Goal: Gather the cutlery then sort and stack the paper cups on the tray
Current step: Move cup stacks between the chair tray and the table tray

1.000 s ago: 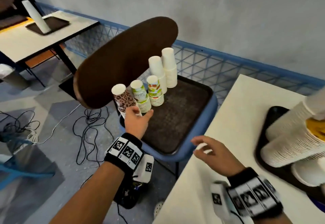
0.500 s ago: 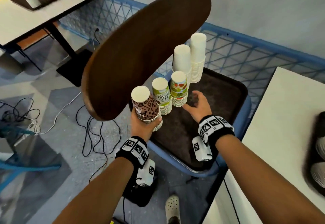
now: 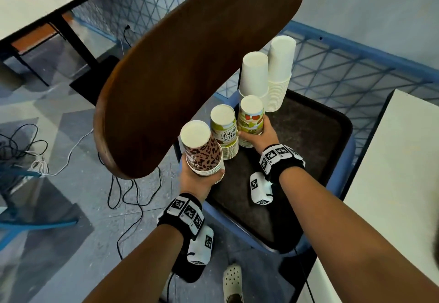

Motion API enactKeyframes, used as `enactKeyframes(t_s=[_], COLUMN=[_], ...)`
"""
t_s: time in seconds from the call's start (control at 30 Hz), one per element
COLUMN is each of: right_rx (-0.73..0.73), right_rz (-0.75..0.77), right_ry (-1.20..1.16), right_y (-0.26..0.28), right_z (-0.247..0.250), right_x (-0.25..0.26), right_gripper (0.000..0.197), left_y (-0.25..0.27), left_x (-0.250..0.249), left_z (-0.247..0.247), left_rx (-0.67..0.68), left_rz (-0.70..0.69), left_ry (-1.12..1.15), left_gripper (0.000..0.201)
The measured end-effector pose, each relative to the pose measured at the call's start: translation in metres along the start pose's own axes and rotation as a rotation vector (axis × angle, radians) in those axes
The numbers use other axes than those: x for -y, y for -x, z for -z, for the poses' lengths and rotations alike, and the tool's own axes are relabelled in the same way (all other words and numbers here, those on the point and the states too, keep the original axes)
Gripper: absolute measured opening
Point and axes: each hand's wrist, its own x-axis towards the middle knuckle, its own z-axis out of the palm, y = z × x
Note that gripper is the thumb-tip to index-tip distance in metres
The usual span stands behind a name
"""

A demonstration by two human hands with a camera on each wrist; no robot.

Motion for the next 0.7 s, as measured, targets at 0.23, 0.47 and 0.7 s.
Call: enactKeyframes(t_s=[0.23,0.47,0.7], right_rx=[-0.105,-0.134,-0.258], right_rz=[0.025,0.037,0.134], right_ry=[0.102,0.072,-0.104], right_y=[0.001,0.030,0.115], right_z=[0.009,0.029,0.086], right_x=[-0.010,-0.021,-0.002], right_gripper=[0.085,0.082,0.088], left_y=[-0.001,0.014,0.062], left_x=[-0.001,-0.014,-0.068], left_z=[0.000,0.002,-0.028], left_rx=[0.013,0.044,0.228], left_rz=[-0.039,-0.075,-0.156], left_ry=[0.059,0.106,0.153], left_gripper=[0.079,0.070,0.078])
